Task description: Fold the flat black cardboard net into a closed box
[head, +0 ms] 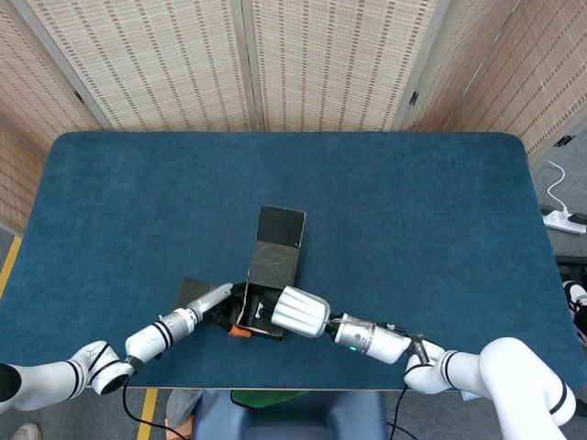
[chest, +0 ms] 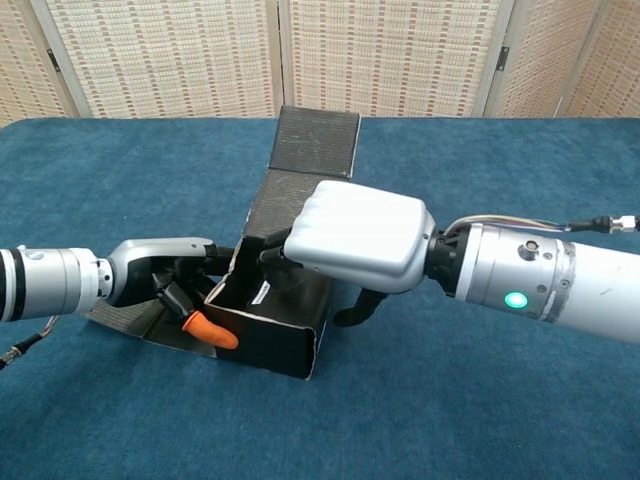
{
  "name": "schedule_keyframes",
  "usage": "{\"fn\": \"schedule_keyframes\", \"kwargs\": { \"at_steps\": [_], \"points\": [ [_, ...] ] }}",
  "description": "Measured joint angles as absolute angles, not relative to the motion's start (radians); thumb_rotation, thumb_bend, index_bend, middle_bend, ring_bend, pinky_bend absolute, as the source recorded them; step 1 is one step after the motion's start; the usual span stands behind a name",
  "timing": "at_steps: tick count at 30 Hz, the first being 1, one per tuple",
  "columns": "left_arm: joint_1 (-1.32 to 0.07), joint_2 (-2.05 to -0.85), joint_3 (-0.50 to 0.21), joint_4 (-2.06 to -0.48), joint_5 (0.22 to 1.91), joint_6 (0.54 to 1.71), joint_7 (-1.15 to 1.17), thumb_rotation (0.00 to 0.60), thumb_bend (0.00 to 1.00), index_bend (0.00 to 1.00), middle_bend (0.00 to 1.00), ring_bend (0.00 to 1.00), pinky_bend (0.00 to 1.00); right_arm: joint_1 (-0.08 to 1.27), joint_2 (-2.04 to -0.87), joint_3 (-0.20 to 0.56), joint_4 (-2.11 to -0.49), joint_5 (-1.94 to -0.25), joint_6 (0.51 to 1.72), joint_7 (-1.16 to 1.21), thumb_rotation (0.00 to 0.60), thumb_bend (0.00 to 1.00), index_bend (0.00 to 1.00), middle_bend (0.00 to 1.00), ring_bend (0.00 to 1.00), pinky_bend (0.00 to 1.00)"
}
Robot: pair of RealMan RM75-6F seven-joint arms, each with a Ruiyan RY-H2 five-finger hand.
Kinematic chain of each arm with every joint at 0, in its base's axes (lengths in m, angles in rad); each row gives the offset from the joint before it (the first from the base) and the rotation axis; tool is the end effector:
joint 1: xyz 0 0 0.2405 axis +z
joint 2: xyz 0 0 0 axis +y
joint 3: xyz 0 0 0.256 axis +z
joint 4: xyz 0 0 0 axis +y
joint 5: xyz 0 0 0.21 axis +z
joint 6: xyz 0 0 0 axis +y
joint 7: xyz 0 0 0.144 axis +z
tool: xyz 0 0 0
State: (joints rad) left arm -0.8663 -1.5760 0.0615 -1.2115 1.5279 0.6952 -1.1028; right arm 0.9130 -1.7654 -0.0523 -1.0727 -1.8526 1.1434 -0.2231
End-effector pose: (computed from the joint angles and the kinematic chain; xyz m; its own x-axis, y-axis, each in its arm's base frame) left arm -0.1841 0.3302 -0.0653 -0.2240 0.7939 0.5653 0.9380 0.0182 0.3461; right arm -0.0919 -0.3028 -0.0834 0.6379 0.2386 0.7322 -0.1833 -0.8765 0.4452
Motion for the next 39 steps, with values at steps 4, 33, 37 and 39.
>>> {"fn": "schedule_keyframes", "kwargs": {
  "at_steps": [4,33,37,39],
  "points": [
    [-0.856,-1.585,0.052,-1.210,1.514,0.699,-1.083,0.600,0.20,0.38,0.43,0.63,0.86,0.903,-1.754,-0.053,-1.084,-1.851,1.154,-0.229,0.600,0.00,0.42,0.39,0.82,1.00],
    [-0.840,-1.590,0.045,-1.218,1.514,0.692,-1.078,0.600,0.20,0.38,0.43,0.63,0.86,0.877,-1.785,-0.090,-1.054,-1.863,1.117,-0.228,0.600,0.17,0.79,0.73,0.87,1.00],
    [-0.837,-1.589,0.046,-1.218,1.514,0.694,-1.077,0.600,0.20,0.38,0.43,0.63,0.86,0.882,-1.782,-0.083,-1.056,-1.861,1.117,-0.216,0.600,0.17,0.89,0.85,0.88,1.00],
    [-0.835,-1.590,0.046,-1.215,1.514,0.697,-1.073,0.600,0.20,0.38,0.43,0.63,0.86,0.884,-1.782,-0.080,-1.057,-1.861,1.117,-0.215,0.600,0.17,0.93,0.91,0.88,1.00]
  ]
}}
